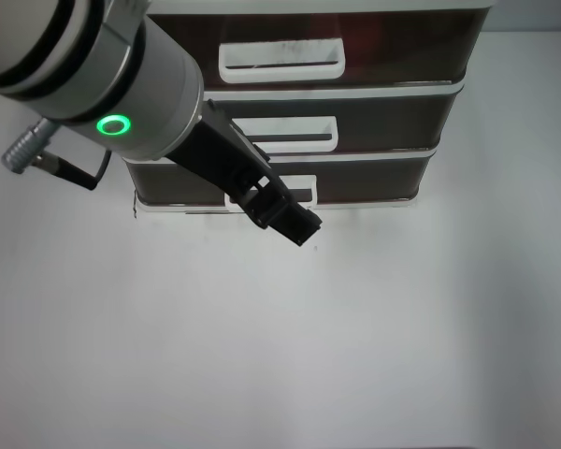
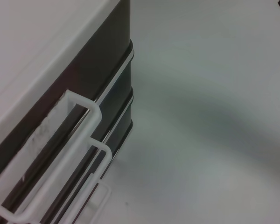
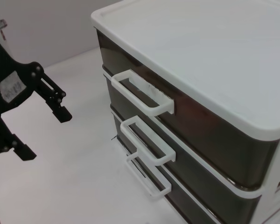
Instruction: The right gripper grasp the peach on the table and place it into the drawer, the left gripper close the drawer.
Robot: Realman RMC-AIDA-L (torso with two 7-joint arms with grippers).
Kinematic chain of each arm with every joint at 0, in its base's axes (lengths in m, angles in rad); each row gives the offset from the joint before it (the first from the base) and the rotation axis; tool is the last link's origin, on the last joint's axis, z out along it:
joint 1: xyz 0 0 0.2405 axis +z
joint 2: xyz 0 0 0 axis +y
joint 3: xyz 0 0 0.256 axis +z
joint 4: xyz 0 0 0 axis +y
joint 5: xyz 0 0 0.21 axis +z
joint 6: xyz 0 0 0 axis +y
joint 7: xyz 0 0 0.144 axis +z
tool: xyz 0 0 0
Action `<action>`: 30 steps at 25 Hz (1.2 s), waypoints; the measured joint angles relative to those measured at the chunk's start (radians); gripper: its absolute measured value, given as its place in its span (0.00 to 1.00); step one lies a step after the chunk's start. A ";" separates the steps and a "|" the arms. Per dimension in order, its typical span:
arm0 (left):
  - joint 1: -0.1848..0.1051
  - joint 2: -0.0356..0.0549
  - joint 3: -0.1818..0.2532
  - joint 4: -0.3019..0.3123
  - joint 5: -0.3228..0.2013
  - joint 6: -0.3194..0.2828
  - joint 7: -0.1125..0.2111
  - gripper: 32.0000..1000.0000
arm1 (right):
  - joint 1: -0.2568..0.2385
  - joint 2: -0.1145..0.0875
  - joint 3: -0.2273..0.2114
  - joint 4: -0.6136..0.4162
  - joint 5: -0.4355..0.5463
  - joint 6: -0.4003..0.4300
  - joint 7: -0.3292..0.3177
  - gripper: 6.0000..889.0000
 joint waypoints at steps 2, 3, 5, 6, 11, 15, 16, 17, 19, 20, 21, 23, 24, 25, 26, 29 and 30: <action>0.000 -0.0002 0.000 0.001 0.000 0.000 0.000 0.85 | 0.000 0.000 -0.001 0.000 0.000 0.000 -0.001 0.97; 0.000 -0.0002 0.000 0.002 0.000 0.000 -0.001 0.85 | 0.000 0.000 -0.001 0.000 0.000 0.000 -0.001 0.97; 0.000 -0.0003 0.000 0.003 -0.001 0.000 -0.002 0.85 | -0.001 0.001 -0.002 0.000 0.000 0.000 -0.001 0.97; 0.000 -0.0003 0.000 0.003 -0.001 0.000 -0.002 0.85 | -0.001 0.001 -0.002 0.000 0.000 0.000 -0.001 0.97; 0.001 -0.0003 0.000 0.008 -0.001 0.000 -0.004 0.85 | -0.002 0.001 -0.002 0.000 0.000 0.000 -0.001 0.97; 0.004 -0.0003 0.000 0.013 -0.001 0.005 -0.004 0.85 | 0.000 0.001 -0.004 0.000 0.000 0.000 -0.002 0.97; 0.004 -0.0003 0.000 0.013 -0.001 0.006 -0.005 0.85 | 0.000 0.001 -0.004 0.000 0.000 0.000 -0.002 0.97; 0.004 -0.0003 0.000 0.014 -0.001 0.006 -0.005 0.85 | 0.000 0.001 -0.004 0.000 0.000 0.000 -0.002 0.97; 0.005 -0.0003 0.000 0.015 -0.001 0.007 -0.005 0.85 | 0.000 0.001 -0.004 0.000 0.000 0.000 -0.002 0.97; 0.005 -0.0003 0.000 0.015 -0.001 0.007 -0.005 0.85 | 0.000 0.001 -0.004 0.000 0.000 0.000 -0.002 0.97; 0.005 -0.0003 0.000 0.015 -0.001 0.007 -0.005 0.85 | 0.000 0.001 -0.004 0.000 0.000 0.000 -0.002 0.97; 0.005 0.0001 -0.001 0.016 -0.001 0.008 -0.005 0.85 | 0.000 0.001 -0.004 0.000 0.000 0.000 -0.002 0.97; 0.005 0.0004 -0.003 0.016 -0.001 0.009 -0.005 0.85 | 0.000 0.001 -0.004 0.000 0.000 0.000 -0.002 0.97; 0.005 0.0003 -0.007 0.016 -0.001 0.010 -0.004 0.85 | 0.000 0.001 -0.004 0.000 0.000 0.000 -0.002 0.97; 0.005 0.0003 -0.009 0.016 -0.001 0.011 -0.004 0.85 | 0.000 0.001 -0.004 0.000 0.000 0.000 -0.002 0.97; 0.007 0.0005 -0.013 0.016 -0.001 0.014 -0.004 0.85 | 0.000 0.001 -0.004 0.000 0.000 0.000 -0.003 0.97; 0.008 0.0009 -0.013 0.016 -0.001 0.015 -0.003 0.85 | 0.000 0.001 -0.004 0.000 0.000 0.000 -0.002 0.97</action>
